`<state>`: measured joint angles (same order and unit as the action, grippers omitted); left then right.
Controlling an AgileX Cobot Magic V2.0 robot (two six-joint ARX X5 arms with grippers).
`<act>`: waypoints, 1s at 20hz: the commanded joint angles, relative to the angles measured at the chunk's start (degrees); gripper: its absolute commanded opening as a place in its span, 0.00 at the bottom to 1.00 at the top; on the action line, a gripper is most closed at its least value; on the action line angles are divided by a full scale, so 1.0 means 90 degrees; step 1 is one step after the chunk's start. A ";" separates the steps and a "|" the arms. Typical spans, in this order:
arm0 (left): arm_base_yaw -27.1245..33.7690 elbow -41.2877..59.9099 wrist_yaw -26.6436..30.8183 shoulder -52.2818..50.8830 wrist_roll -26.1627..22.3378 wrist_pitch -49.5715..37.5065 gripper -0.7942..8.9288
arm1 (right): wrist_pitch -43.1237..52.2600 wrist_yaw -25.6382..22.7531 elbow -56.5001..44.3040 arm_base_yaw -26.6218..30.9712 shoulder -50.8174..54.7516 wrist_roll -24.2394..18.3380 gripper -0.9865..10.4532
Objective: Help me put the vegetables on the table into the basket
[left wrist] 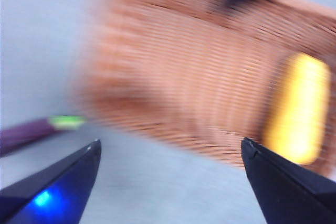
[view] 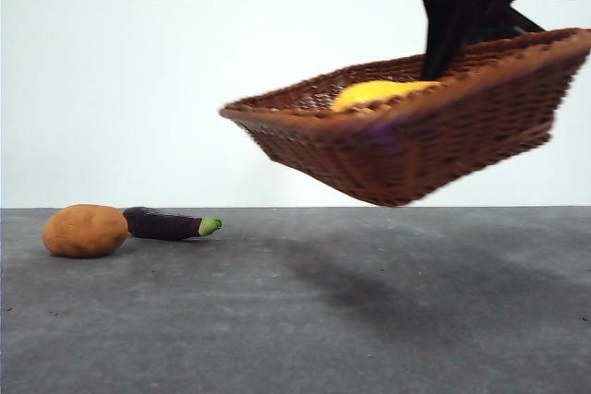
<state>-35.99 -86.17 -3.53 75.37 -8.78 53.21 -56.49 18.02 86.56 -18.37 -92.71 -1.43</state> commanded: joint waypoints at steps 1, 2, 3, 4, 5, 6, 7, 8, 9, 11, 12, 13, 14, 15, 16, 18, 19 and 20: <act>0.0682 -0.0080 0.0066 -0.0119 -0.0976 0.0236 0.55 | -0.0066 0.0287 0.0005 0.0117 0.0000 -0.0248 0.08; 0.1095 -0.0080 0.0066 -0.0131 -0.1945 0.0539 0.55 | -0.0090 0.0503 0.0005 0.0204 0.0002 -0.0352 0.08; 0.1486 -0.0078 0.0063 -0.0090 -0.2577 0.0746 0.55 | -0.0104 0.0699 0.0005 0.0265 0.0034 -0.0435 0.08; 0.1851 -0.0078 0.0061 -0.0017 -0.2878 0.0746 0.55 | -0.0085 0.0855 0.0007 0.0296 0.0070 -0.0515 0.08; 0.2174 -0.0078 0.0012 0.0087 -0.2999 0.0639 0.55 | -0.0051 0.0940 0.0007 0.0321 0.0134 -0.0544 0.08; 0.2467 -0.0078 0.0010 0.0211 -0.3099 0.0534 0.55 | 0.0022 0.0996 0.0007 0.0367 0.0187 -0.0556 0.08; 0.2713 -0.0078 0.0000 0.0369 -0.3254 0.0495 0.55 | 0.0068 0.1042 0.0007 0.0413 0.0255 -0.0595 0.08; 0.2929 -0.0080 -0.0189 0.0583 -0.3317 0.0481 0.56 | 0.0143 0.1141 0.0007 0.0474 0.0321 -0.0605 0.08; 0.3126 -0.0078 -0.0578 0.0823 -0.3337 0.0457 0.56 | 0.0236 0.1307 0.0007 0.0554 0.0379 -0.0656 0.08; 0.3320 -0.0078 -0.0775 0.1406 -0.3344 0.0393 0.56 | 0.0350 0.1676 0.0007 0.0731 0.0469 -0.0712 0.08; 0.3364 -0.0078 -0.0775 0.1705 -0.3344 0.0311 0.56 | 0.0347 0.1773 0.0007 0.0821 0.0500 -0.0775 0.08; 0.3439 -0.0078 -0.0772 0.1972 -0.3320 0.0163 0.56 | 0.0335 0.1821 0.0007 0.0913 0.0500 -0.0828 0.08; 0.3492 -0.0078 -0.0782 0.2227 -0.3118 -0.0027 0.57 | 0.0321 0.1834 0.0007 0.0986 0.0500 -0.0865 0.08; 0.3495 -0.0078 -0.0775 0.2455 -0.2841 -0.0192 0.57 | 0.0328 0.1831 0.0007 0.1032 0.0498 -0.0869 0.08; 0.3495 -0.0078 -0.0772 0.2657 -0.2302 -0.0359 0.57 | 0.0335 0.1834 0.0007 0.1056 0.0500 -0.0872 0.08; 0.3497 -0.0078 -0.0328 0.2943 -0.0015 -0.0425 0.57 | 0.0369 0.1836 0.0007 0.1054 0.0498 -0.0872 0.08; 0.3497 -0.0078 -0.0323 0.3024 0.0826 -0.0338 0.57 | 0.0384 0.1836 0.0007 0.1054 0.0498 -0.0872 0.08; 0.3497 -0.0080 -0.0340 0.3082 0.1421 -0.0328 0.57 | 0.0398 0.1843 0.0007 0.1047 0.0498 -0.0872 0.08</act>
<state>-4.56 -87.26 -6.59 102.83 -5.85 50.30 -53.63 33.50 86.56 -8.78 -88.84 -9.08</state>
